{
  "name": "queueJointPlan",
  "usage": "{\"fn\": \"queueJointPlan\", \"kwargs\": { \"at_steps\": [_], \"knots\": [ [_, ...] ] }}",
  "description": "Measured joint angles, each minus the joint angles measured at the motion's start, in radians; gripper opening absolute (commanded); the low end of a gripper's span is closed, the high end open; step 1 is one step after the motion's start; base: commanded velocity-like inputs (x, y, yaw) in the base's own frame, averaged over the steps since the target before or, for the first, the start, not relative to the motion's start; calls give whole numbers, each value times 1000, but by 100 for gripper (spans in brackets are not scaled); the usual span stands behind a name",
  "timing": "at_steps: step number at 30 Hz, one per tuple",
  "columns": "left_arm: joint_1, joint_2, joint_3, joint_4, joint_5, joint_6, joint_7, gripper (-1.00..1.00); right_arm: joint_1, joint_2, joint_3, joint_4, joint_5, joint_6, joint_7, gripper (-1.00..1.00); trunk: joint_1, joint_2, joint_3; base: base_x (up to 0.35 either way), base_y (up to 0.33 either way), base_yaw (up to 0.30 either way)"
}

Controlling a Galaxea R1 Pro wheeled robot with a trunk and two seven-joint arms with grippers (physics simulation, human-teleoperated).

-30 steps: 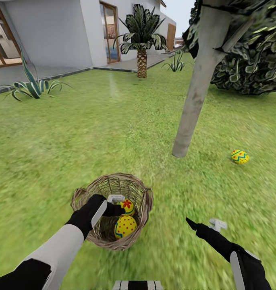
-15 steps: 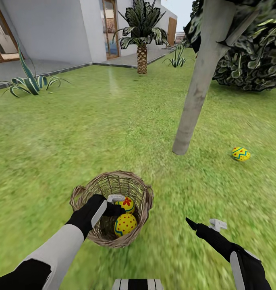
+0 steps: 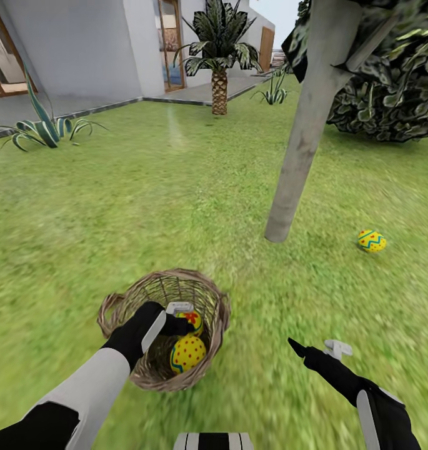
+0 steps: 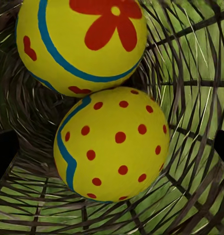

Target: Take the three Easter eggs out of the wicker basket on the lawn in the garden, then place them on the lawn next to a single tree (choose any tree) so that all three eggs are next to the same tree and none are left in the basket.

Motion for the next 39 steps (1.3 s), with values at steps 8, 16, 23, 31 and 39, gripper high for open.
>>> {"fn": "queueJointPlan", "kwargs": {
  "at_steps": [8,16,23,31,39],
  "knots": [
    [0,0,0,0,0,0,0,100,0,0,0,0,0,0,0,100,0,0,0,77,-26,0],
    [0,0,1,0,1,0,0,100,0,0,0,0,0,0,0,100,0,0,0,30,-33,0],
    [0,0,0,0,1,0,0,100,0,0,0,0,0,0,0,100,0,0,0,2,-67,0],
    [1,0,1,0,2,0,0,100,0,0,0,0,0,0,0,100,0,0,0,0,-24,0],
    [0,0,1,0,2,0,0,100,0,0,0,0,0,0,0,100,0,0,0,0,-1,0]
  ]
}}
